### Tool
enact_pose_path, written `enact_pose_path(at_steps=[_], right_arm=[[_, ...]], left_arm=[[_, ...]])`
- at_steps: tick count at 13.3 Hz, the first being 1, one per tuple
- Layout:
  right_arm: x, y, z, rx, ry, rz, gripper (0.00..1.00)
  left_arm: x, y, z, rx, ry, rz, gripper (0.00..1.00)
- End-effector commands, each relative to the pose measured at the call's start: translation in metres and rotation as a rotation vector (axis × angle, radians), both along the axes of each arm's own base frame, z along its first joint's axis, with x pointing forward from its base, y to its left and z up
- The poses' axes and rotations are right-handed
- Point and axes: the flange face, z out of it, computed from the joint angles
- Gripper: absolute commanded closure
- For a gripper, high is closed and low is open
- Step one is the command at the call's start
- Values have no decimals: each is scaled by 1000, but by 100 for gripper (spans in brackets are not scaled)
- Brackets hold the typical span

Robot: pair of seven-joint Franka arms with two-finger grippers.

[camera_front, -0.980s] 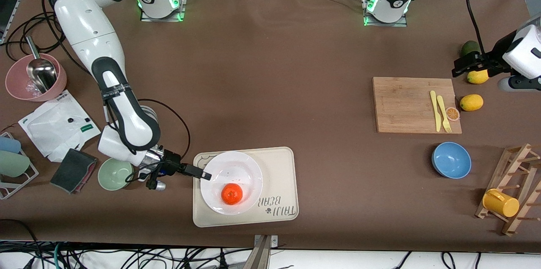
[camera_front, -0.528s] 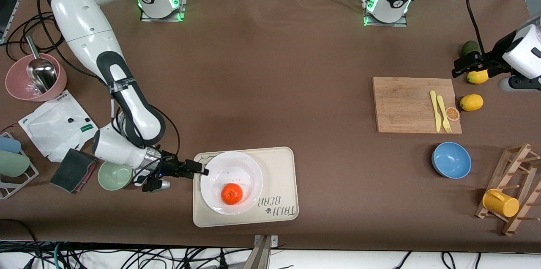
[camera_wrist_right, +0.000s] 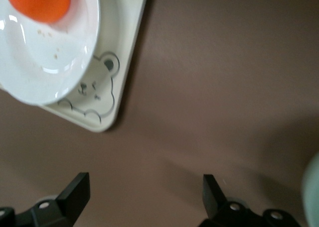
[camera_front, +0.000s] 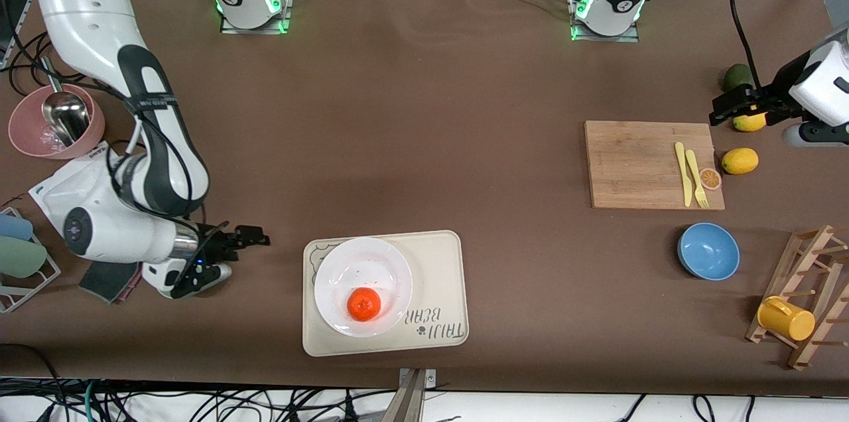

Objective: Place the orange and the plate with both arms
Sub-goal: 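Open the right gripper and withdraw it from the plate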

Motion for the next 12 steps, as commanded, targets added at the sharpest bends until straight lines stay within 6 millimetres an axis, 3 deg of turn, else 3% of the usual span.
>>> enact_pose_path(at_steps=[1,3,8,12], right_arm=[[-17,-13,46,-131,85,-16,0],[-32,-9,73,-247,148,-55,0],[-64,-12,139,-338,256,-181,0],[-102,9,188,-385,208,-263,0]], left_arm=[[6,-10,2,32,-13,-22,0],[7,-22,4,57,-31,-49,0],[7,-21,6,54,-34,-47,0],[6,-21,7,53,-35,-47,0]])
